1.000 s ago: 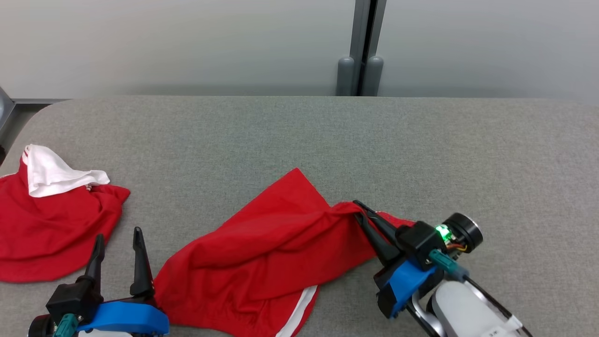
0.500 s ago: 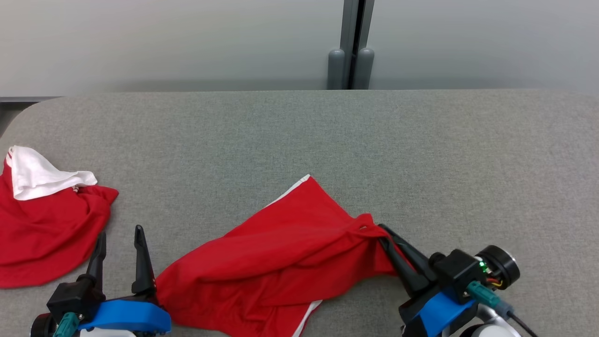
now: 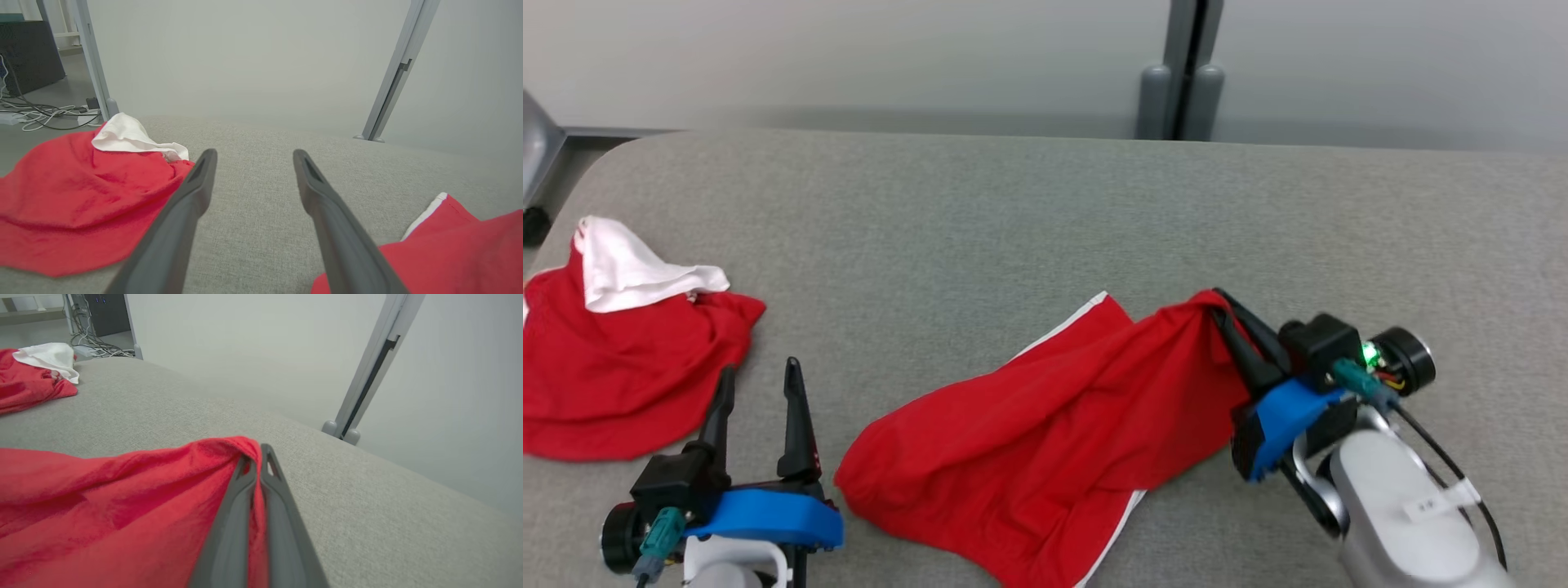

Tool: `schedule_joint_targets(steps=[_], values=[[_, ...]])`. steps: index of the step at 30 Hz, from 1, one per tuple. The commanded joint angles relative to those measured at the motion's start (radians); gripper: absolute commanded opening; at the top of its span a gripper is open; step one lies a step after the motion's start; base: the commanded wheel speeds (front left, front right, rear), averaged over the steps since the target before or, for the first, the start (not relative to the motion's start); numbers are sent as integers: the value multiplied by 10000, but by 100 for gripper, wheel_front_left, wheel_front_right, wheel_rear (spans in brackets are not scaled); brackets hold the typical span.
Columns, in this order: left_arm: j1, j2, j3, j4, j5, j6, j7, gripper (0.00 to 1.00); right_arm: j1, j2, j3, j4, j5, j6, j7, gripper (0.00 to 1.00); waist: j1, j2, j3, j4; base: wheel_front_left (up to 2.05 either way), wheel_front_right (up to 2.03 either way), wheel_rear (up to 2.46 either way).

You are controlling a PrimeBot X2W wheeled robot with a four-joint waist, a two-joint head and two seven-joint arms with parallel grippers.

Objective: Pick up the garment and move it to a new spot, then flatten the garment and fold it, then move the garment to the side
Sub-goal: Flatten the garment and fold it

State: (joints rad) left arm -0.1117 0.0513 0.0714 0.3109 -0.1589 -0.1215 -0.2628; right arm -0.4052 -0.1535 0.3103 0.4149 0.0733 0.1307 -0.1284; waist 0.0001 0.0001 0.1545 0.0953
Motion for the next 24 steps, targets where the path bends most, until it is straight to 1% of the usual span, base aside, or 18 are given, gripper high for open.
schedule_joint_targets(steps=[1,8,13,14,18,20,24], values=[[-246,-17,-102,25,-50,-33,-30,100,-527,91,-28,574,-88,1,-223,0,-1,-1,153,225,0,0,0],[-465,-14,-562,148,-214,-59,-30,100,-2739,482,-40,4085,-176,3,-934,0,-1,-1,446,854,0,0,0],[-562,-16,-771,179,-289,-43,-30,100,-3881,716,68,5932,-92,1,-1214,0,-1,-1,610,1072,0,0,0],[-574,-14,-837,197,-321,-30,-30,100,-4136,791,57,6432,-59,1,-1296,100,-1,-1,634,1093,0,0,0],[-517,-16,-846,182,-308,26,-30,100,-4344,850,-46,6837,115,1,-1368,100,-1,-1,595,948,0,0,0],[-481,-16,-804,158,-284,58,-30,100,-4254,660,-120,6472,111,1,-1375,100,-1,-1,558,809,0,0,0],[-413,-18,-688,131,-204,76,-30,100,-3705,93,-633,5684,172,1,-1377,100,-1,-1,438,496,0,0,0]])
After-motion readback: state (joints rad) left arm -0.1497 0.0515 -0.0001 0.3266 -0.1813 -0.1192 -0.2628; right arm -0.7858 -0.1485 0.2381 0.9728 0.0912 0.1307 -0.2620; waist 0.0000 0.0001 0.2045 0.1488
